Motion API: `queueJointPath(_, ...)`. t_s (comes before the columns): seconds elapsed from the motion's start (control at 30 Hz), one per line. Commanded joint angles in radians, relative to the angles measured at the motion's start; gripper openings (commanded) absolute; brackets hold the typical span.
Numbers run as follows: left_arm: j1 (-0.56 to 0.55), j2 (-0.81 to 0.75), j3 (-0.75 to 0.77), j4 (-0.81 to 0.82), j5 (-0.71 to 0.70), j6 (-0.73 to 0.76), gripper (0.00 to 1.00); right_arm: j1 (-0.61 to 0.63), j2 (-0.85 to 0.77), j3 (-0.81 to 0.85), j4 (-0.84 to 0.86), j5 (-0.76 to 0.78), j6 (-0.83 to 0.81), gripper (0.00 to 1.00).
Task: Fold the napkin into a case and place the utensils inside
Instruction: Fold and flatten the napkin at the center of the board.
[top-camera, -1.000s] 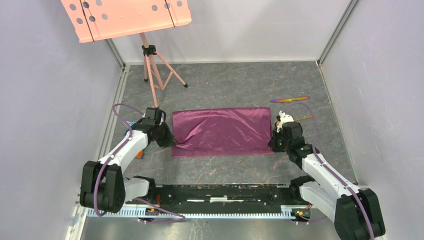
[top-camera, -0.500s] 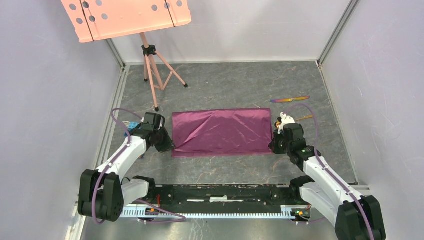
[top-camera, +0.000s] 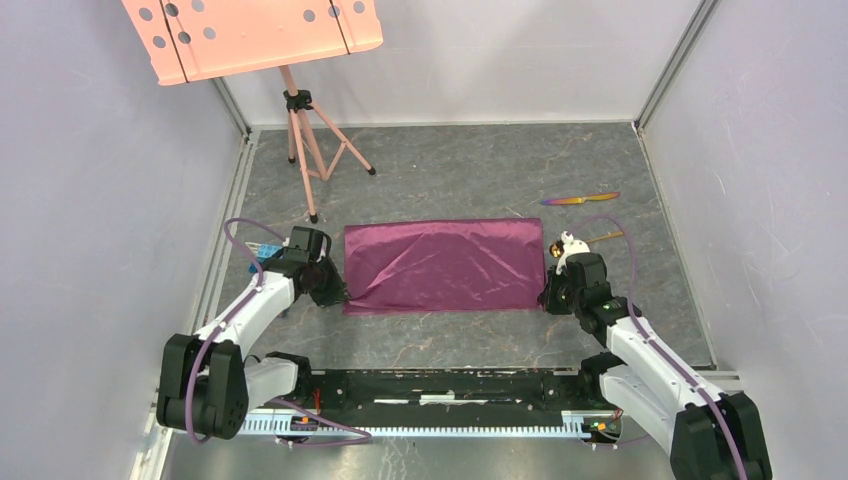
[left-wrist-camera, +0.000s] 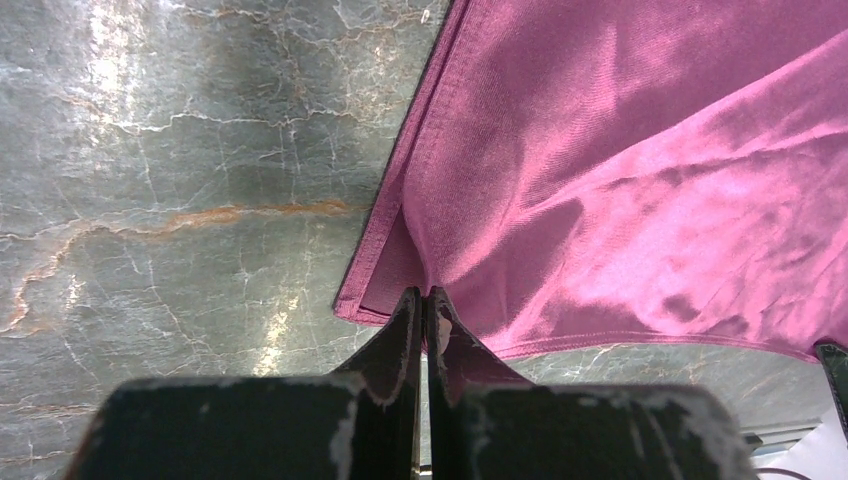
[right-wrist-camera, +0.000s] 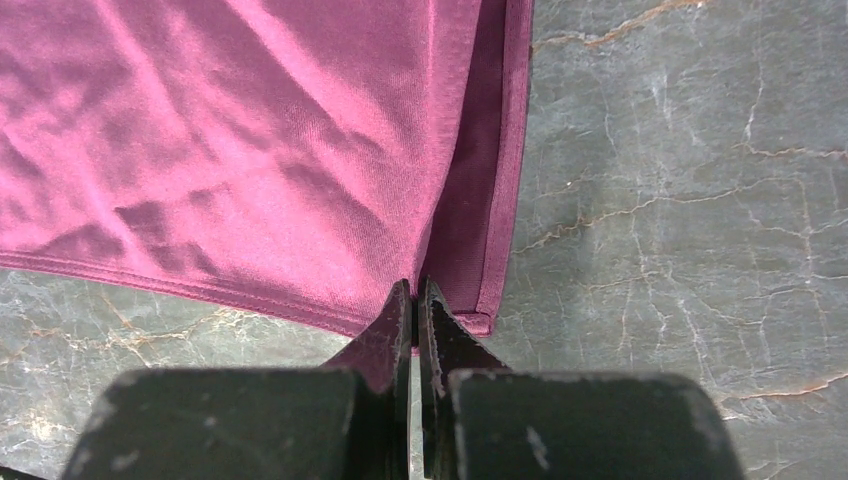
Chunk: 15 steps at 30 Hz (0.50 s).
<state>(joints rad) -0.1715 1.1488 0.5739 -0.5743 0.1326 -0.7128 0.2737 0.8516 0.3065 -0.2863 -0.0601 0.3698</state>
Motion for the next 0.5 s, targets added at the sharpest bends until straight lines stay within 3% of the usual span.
queueJointPath(0.0, 0.003, 0.006, -0.008, 0.008, -0.014, -0.02, 0.02, -0.003, -0.006, -0.023, 0.03, 0.014, 0.008, 0.0)
queueJointPath(0.47, 0.003, 0.049, -0.02, 0.023, -0.026, -0.034, 0.02, -0.002, 0.04, -0.031, 0.071, 0.026, 0.0, 0.0)
